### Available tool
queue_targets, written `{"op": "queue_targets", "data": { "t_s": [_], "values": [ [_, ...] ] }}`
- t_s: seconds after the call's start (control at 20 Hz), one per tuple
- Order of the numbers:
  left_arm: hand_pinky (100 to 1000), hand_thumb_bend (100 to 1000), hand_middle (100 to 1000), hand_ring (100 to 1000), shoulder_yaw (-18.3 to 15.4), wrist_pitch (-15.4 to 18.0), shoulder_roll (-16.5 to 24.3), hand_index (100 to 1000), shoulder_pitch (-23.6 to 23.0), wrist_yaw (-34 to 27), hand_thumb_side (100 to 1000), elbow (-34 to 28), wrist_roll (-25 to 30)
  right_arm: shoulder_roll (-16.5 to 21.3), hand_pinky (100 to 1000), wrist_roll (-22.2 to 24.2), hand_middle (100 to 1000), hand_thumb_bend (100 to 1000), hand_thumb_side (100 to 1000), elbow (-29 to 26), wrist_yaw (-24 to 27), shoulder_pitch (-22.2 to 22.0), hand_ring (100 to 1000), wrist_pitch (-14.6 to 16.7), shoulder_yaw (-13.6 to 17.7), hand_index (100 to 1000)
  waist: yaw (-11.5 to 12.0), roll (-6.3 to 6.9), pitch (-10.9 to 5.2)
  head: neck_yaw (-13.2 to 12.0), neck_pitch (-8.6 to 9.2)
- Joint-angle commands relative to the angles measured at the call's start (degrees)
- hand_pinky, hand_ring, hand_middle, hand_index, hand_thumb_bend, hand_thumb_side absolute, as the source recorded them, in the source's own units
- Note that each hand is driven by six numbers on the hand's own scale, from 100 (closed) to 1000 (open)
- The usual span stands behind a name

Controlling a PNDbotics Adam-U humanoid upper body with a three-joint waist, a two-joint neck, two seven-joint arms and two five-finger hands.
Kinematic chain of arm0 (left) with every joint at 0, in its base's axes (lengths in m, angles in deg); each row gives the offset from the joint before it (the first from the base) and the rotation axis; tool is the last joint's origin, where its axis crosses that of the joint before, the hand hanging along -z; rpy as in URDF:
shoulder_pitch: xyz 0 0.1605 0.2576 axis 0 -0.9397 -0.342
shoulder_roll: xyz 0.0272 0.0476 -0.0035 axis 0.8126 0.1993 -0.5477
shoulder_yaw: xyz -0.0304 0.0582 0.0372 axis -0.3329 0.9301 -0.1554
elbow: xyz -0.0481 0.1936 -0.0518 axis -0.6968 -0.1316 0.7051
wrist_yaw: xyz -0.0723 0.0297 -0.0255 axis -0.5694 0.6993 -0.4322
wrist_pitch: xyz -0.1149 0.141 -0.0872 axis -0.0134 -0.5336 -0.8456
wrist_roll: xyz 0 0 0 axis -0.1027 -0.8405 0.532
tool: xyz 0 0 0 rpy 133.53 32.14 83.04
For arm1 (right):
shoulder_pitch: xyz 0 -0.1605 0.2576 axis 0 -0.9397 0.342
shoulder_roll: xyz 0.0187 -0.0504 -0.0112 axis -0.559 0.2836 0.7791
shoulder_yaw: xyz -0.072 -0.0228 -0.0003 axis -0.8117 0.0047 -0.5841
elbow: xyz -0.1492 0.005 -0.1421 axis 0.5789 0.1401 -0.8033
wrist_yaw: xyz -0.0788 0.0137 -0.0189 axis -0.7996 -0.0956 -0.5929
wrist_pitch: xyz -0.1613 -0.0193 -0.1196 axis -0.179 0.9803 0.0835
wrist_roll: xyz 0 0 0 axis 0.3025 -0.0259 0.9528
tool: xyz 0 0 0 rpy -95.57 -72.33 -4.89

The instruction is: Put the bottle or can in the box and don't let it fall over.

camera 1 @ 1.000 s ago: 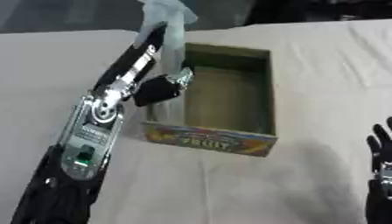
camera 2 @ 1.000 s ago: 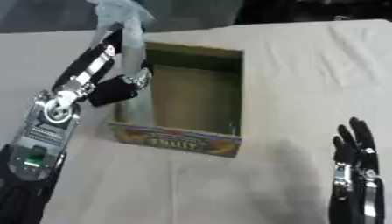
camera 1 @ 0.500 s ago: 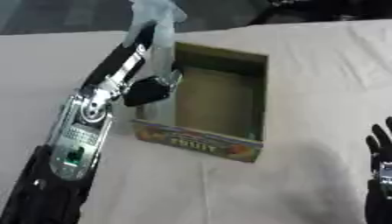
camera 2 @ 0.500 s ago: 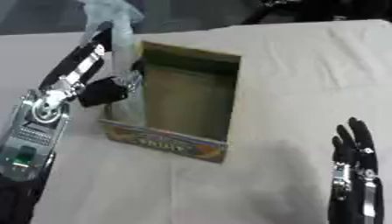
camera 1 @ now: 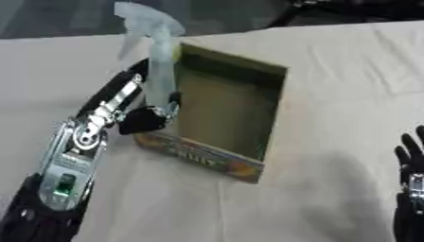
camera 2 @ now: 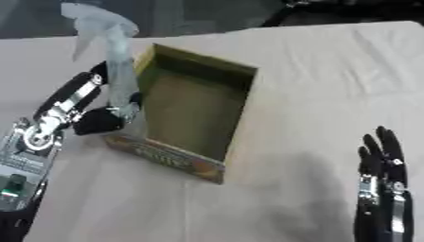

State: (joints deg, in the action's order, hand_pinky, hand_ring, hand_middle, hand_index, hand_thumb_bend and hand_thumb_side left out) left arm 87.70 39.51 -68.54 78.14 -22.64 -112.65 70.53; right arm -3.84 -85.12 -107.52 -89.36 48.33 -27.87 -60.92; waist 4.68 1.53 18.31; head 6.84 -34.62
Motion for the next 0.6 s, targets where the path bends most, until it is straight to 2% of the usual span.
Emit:
{"op": "queue_targets", "data": {
  "t_s": [0.05, 0.25, 0.6],
  "values": [
    [1000, 100, 1000, 1000, -1.3, 0.6, 2.2, 1000, 0.1, -0.3, 599, -3.2, -0.6, 1.0, 1000, -0.2, 1000, 100, 683, -1.3, -0.2, -0.2, 989, 0.1, 0.3, 1000, 0.2, 0.04, -1.59, 0.4, 0.40],
    [1000, 100, 1000, 1000, -2.1, 1.3, 4.8, 1000, -1.5, 0.2, 538, -6.1, -0.7, 1.1, 1000, -0.3, 1000, 100, 683, -1.3, -0.2, -0.3, 989, 0.1, 0.4, 1000, 0.3, 0.19, -1.66, 0.7, 0.38],
    [1000, 100, 1000, 1000, -3.5, 1.3, 7.9, 1000, -4.3, -2.6, 513, -8.9, 0.0, 0.9, 1000, -0.4, 1000, 100, 682, -1.3, -0.4, -0.4, 989, 0.2, 0.3, 1000, 0.6, 0.14, -1.64, 1.1, 0.66]
  ]
}}
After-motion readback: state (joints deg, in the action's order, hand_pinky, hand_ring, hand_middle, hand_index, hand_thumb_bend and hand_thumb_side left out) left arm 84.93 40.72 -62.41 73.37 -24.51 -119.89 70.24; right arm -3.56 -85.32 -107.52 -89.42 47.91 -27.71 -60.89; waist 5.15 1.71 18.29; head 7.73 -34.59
